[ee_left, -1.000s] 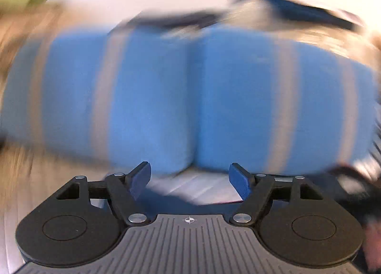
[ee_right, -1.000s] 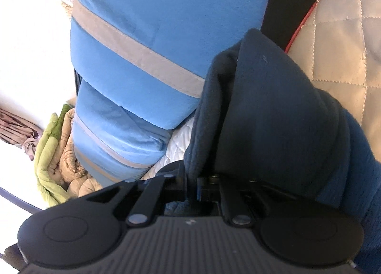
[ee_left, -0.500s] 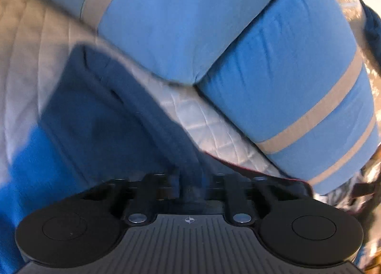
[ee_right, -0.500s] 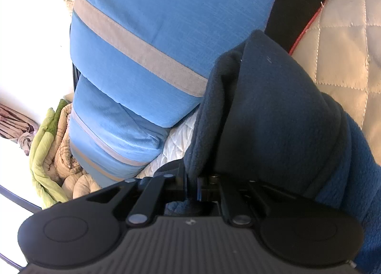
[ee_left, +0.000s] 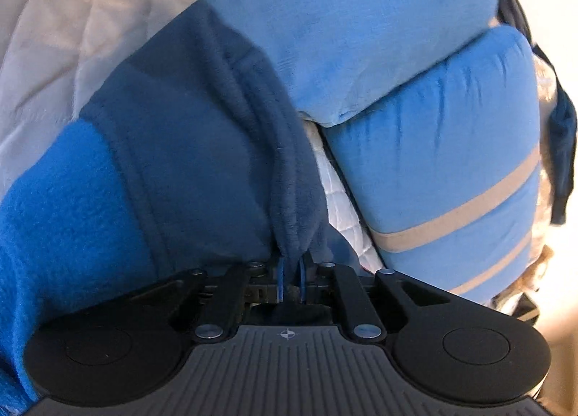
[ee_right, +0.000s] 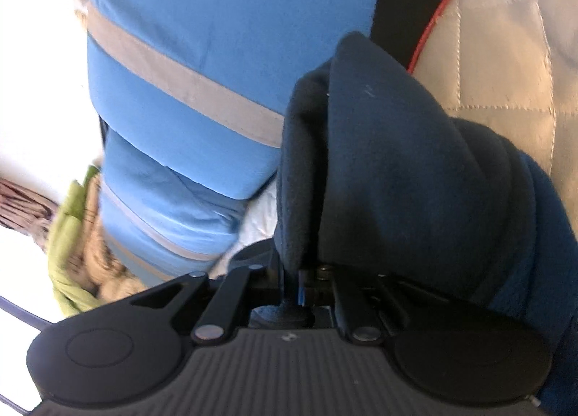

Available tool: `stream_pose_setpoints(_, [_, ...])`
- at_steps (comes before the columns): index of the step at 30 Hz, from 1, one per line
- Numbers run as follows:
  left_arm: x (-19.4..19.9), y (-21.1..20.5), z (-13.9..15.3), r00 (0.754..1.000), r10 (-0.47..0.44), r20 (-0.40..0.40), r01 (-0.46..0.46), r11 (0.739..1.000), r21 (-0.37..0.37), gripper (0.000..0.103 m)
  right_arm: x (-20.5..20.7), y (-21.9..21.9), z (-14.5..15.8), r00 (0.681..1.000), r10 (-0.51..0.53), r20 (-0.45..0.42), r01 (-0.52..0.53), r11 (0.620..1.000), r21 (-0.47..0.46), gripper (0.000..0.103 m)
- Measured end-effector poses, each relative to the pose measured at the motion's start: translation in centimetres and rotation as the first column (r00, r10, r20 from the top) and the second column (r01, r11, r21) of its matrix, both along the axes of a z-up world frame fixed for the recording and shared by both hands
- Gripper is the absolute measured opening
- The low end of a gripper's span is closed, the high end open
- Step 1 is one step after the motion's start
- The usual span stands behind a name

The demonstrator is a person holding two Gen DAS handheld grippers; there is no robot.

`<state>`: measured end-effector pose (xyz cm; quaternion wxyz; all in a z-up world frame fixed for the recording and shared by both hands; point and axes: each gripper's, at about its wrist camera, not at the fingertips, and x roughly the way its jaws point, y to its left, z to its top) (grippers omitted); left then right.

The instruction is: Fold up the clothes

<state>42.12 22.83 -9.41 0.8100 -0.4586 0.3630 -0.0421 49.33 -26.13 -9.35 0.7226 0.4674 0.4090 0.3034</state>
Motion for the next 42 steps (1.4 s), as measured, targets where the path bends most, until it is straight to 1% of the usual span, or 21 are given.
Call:
stream_pose_setpoints(3, [-0.5,-0.4,0.6,1.0,0.002,0.023,-0.002,1.0,0.02,0.013,-0.3,0.4,0.4,1.0,-0.002,0.001,0.002,0.999,-0.054,0.027])
stream_pose_setpoints(5, [-0.9,-0.4,1.4,1.0,0.002,0.02,-0.002,1.0,0.014,0.027,-0.5,0.6,0.7,1.0,-0.004,0.002,0.004,0.996,-0.09,0.035])
stream_pose_setpoints(7, [-1.4,-0.5,2.5,1.0,0.007,0.009,-0.007,1.0,0.024,0.036,-0.8,0.9,1.1,1.0,-0.004,0.01,0.005,0.992,-0.129,0.05])
stream_pose_setpoints(9, [-2.5,-1.1,4.3,1.0,0.02,0.003,-0.02,0.995,0.096,0.044,-2.3,1.5,2.7,0.997,0.016,0.08,0.001,0.98,-0.2,0.071])
stream_pose_setpoints(11, [-3.4,-2.0,6.0,1.0,0.018,0.009,-0.02,0.98,0.199,0.048,-3.8,2.1,4.3,0.988,0.04,0.149,0.002,0.963,-0.27,0.074])
stream_pose_setpoints(13, [-4.2,-3.8,7.7,0.999,-0.011,0.042,-0.004,0.941,0.339,0.048,-5.3,2.7,5.9,0.974,0.069,0.215,0.008,0.941,-0.339,0.073])
stream_pose_setpoints(16, [-5.5,-6.7,9.1,0.991,-0.092,0.094,0.032,0.861,0.508,0.048,-7.6,3.6,8.2,0.944,0.12,0.307,0.028,0.899,-0.437,0.064])
stream_pose_setpoints(18, [-5.4,-8.2,9.1,0.984,-0.154,0.087,0.079,0.822,0.564,0.048,-9.1,4.2,9.8,0.918,0.159,0.363,0.047,0.866,-0.499,0.047])
stream_pose_setpoints(20, [-5.2,-9.2,8.2,0.979,-0.2,0.045,0.132,0.783,0.608,0.047,-10.5,5.0,11.3,0.888,0.207,0.411,0.067,0.827,-0.559,0.037])
stream_pose_setpoints(22, [-4.7,-10.1,6.6,0.973,-0.227,-0.032,0.192,0.729,0.657,0.048,-11.1,6.3,10.8,0.862,0.289,0.417,0.053,0.766,-0.641,0.03])
stream_pose_setpoints(25, [-4.5,-11.4,4.4,0.962,-0.253,-0.101,0.243,0.63,0.737,0.049,-10.3,8.3,8.4,0.867,0.35,0.355,0.043,0.656,-0.753,0.023])
stream_pose_setpoints(27, [-4.6,-12.4,4.2,0.96,-0.26,-0.103,0.24,0.576,0.781,0.05,-9.7,9.5,6.9,0.872,0.38,0.31,0.035,0.582,-0.813,0.023])
stream_pose_setpoints(28, [-4.5,-12.7,4.2,0.962,-0.253,-0.107,0.237,0.567,0.789,0.05,-9.3,9.5,6.4,0.883,0.366,0.294,0.03,0.58,-0.814,0.025])
stream_pose_setpoints(32, [-4.5,-12.3,4.0,0.968,-0.234,-0.087,0.215,0.603,0.769,0.051,-8.2,8.3,6.5,0.927,0.282,0.247,0.02,0.62,-0.784,0.053])
stream_pose_setpoints(33, [-4.6,-12.4,4.4,0.967,-0.236,-0.099,0.226,0.602,0.766,0.051,-8.2,7.9,6.8,0.934,0.266,0.239,0.02,0.629,-0.777,0.057])
stream_pose_setpoints(34, [-4.7,-12.4,5.3,0.964,-0.237,-0.12,0.242,0.598,0.764,0.052,-9.4,7.2,8.2,0.93,0.268,0.252,0.028,0.631,-0.775,0.058])
stream_pose_setpoints(35, [-5.0,-12.4,6.2,0.962,-0.236,-0.135,0.253,0.595,0.763,0.053,-10.6,6.6,9.6,0.926,0.27,0.265,0.036,0.634,-0.773,0.066])
stream_pose_setpoints(36, [-5.8,-12.4,7.5,0.963,-0.228,-0.141,0.252,0.59,0.767,0.054,-11.7,5.9,11.0,0.921,0.272,0.278,0.044,0.636,-0.77,0.078])
stream_pose_setpoints(38, [-8.1,-12.3,10.7,0.97,-0.212,-0.12,0.222,0.57,0.791,0.058,-14.1,4.5,13.8,0.912,0.276,0.303,0.06,0.641,-0.765,0.088])
stream_pose_setpoints(40, [-11.4,-12.1,14.6,0.975,-0.216,-0.05,0.165,0.557,0.814,0.065,-16.5,3.2,16.6,0.902,0.28,0.328,0.076,0.646,-0.76,0.092])
stream_pose_setpoints(42, [-14.9,-11.9,18.7,0.972,-0.23,0.036,0.1,0.554,0.827,0.073,-18.9,1.8,19.4,0.891,0.284,0.354,0.091,0.651,-0.754,0.103])
